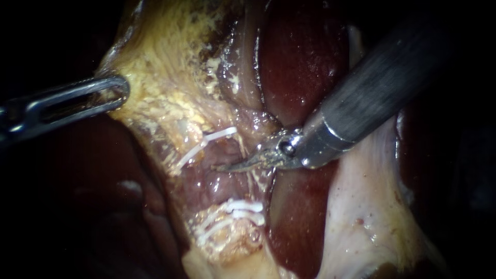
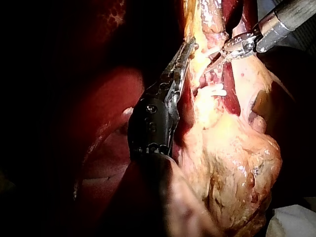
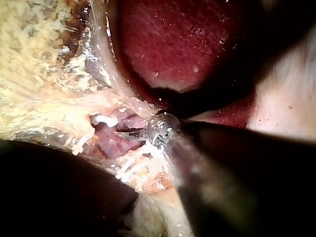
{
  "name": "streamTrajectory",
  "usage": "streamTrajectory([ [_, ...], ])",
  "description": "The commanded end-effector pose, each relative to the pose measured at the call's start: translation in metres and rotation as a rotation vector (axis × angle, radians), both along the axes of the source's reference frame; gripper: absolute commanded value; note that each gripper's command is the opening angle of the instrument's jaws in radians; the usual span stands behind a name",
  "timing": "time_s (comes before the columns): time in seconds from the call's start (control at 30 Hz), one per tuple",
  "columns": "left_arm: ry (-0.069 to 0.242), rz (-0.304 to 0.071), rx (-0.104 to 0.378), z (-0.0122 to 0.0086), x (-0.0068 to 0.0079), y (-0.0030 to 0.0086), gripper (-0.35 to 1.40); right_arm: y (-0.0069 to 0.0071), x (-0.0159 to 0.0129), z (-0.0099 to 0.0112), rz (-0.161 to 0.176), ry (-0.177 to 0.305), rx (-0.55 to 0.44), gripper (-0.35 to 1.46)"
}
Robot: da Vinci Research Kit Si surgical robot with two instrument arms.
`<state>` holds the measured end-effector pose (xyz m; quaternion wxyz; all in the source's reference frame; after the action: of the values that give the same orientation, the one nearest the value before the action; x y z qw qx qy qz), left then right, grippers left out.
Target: Go back from the cut right tube
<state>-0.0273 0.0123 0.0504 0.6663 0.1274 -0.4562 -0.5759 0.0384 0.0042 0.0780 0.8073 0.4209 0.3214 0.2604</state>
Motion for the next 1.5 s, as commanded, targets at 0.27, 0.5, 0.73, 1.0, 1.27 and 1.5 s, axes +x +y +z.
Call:
streamTrajectory([
  [0.27,0.001,-0.001,0.0,0.0,0.0,0.0,-0.35,-0.0001,0.0002,-0.0002,0.005,0.02,-0.005,0.02],
  [0.5,0.001,-0.001,0.0,0.0,0.0,0.0,-0.35,-0.0002,0.0002,-0.0003,-0.014,0.042,-0.035,0.49],
  [0.73,0.001,-0.001,0.0,0.0,0.0,0.0,-0.35,-0.0001,0.0002,-0.0004,-0.02,0.053,-0.047,0.61],
  [1.0,0.001,-0.001,0.0,0.0,0.0,0.0,-0.35,-0.0002,0.0001,-0.0006,-0.029,0.065,-0.066,0.72],
  [1.27,0.001,0.0,0.0,0.0001,0.0002,0.0,-0.35,-0.0012,-0.0016,-0.0022,-0.054,0.185,-0.35,1.33],
  [1.5,0.001,-0.001,0.0,0.0002,0.0003,0.0001,-0.35,-0.0009,-0.0047,-0.0036,-0.043,0.246,-0.623,1.43],
])
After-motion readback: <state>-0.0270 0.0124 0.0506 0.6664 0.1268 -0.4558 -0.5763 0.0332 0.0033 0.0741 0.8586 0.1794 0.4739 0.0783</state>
